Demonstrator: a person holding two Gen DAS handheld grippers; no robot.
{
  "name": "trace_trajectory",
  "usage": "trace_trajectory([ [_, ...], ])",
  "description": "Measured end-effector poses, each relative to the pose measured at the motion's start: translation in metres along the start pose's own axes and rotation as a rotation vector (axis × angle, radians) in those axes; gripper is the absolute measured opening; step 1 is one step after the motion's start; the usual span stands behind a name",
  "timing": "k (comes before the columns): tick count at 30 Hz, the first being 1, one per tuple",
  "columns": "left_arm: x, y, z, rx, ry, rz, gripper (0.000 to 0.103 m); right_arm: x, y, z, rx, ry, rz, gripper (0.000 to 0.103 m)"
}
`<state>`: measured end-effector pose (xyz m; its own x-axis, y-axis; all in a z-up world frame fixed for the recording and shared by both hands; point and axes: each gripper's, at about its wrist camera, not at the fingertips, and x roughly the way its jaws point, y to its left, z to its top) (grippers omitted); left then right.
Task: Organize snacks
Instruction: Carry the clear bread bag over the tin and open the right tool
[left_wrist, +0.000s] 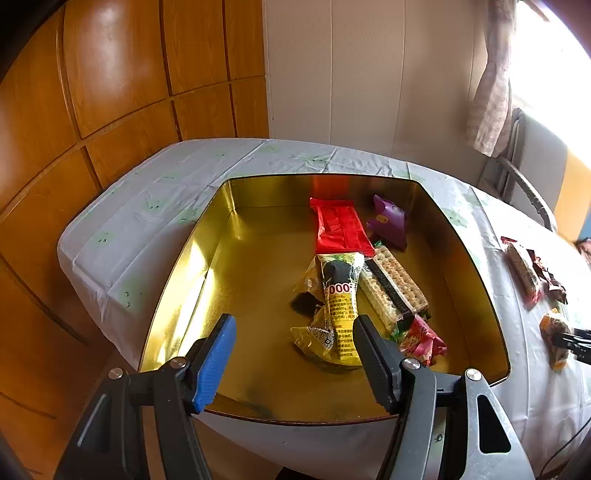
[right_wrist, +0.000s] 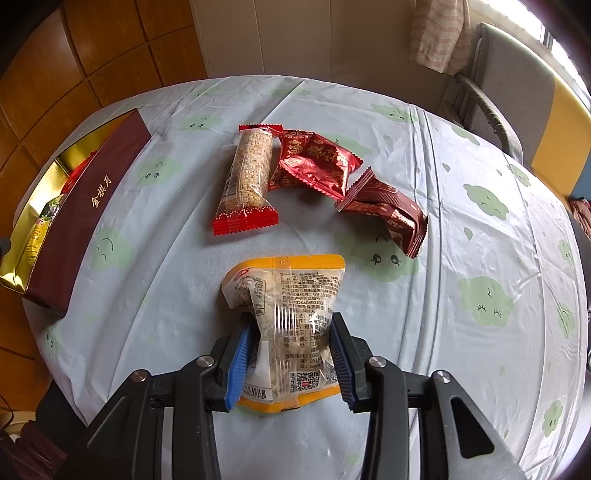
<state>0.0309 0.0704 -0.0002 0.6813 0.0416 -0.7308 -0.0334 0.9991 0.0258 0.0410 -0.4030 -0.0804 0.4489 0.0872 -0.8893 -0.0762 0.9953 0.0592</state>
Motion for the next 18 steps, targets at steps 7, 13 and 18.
trace_trajectory([
  [7, 0.0, 0.006, 0.002, -0.008, -0.007, 0.009, 0.066, -0.019, 0.003, 0.01, 0.027, -0.038, 0.01, 0.036],
  [13, 0.001, 0.018, 0.004, -0.037, -0.019, 0.032, 0.066, -0.057, 0.048, 0.037, -0.047, -0.135, 0.117, 0.036],
  [18, 0.002, 0.033, 0.008, -0.072, -0.028, 0.053, 0.066, -0.067, 0.127, 0.066, -0.194, -0.173, 0.238, 0.036],
])
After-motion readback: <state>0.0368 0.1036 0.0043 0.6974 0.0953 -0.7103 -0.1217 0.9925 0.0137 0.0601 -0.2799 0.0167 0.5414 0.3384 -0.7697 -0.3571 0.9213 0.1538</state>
